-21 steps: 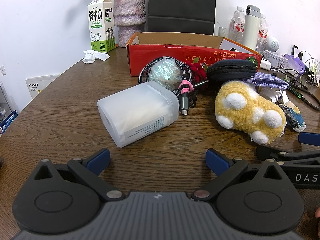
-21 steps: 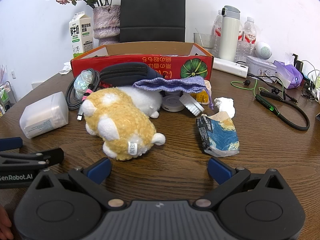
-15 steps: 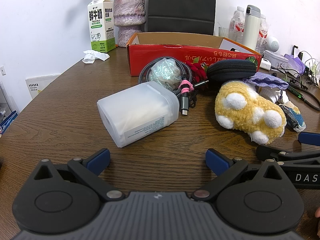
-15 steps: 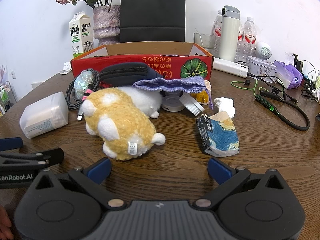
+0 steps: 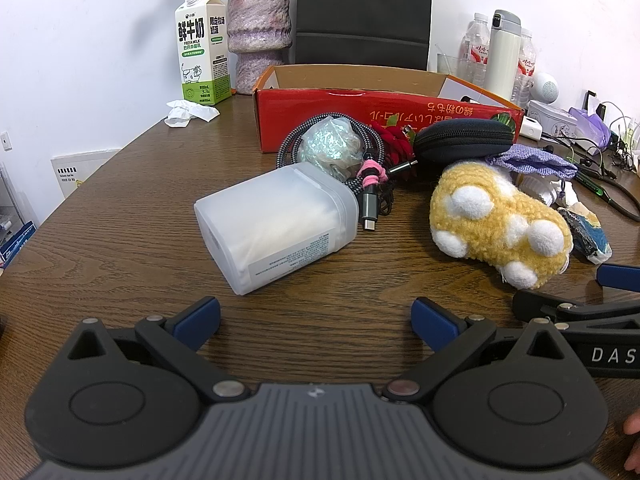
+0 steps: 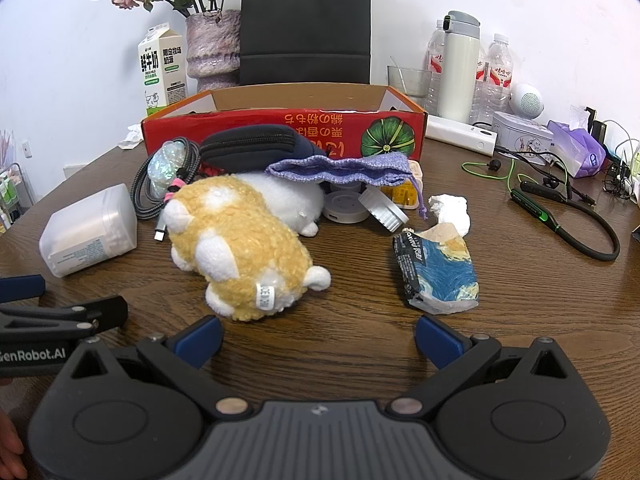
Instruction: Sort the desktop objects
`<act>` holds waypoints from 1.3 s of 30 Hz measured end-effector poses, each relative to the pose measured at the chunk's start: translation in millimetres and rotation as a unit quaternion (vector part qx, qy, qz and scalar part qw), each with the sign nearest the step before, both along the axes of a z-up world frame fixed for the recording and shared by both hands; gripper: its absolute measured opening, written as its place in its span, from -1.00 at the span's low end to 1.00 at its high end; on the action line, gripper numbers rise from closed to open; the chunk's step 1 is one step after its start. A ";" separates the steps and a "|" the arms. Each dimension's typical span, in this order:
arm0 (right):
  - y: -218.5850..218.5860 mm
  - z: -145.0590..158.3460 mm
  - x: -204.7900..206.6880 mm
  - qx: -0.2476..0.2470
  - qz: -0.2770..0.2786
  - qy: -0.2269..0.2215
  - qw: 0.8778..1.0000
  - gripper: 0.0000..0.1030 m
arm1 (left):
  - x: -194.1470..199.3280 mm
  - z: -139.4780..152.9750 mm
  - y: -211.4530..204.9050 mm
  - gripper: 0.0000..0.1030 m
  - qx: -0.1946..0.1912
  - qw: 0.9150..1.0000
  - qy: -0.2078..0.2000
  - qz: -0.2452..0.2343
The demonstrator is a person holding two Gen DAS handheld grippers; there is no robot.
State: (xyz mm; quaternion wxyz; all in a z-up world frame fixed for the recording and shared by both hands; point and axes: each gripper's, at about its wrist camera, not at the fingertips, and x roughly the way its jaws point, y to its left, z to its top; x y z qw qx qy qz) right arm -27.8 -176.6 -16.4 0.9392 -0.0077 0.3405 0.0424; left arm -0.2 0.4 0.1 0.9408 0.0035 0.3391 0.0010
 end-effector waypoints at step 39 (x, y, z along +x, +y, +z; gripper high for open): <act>-60.3 4.1 46.3 0.004 -0.006 -0.018 1.000 -0.13 | 54.3 9.6 43.1 0.28 0.001 0.993 0.018 -0.113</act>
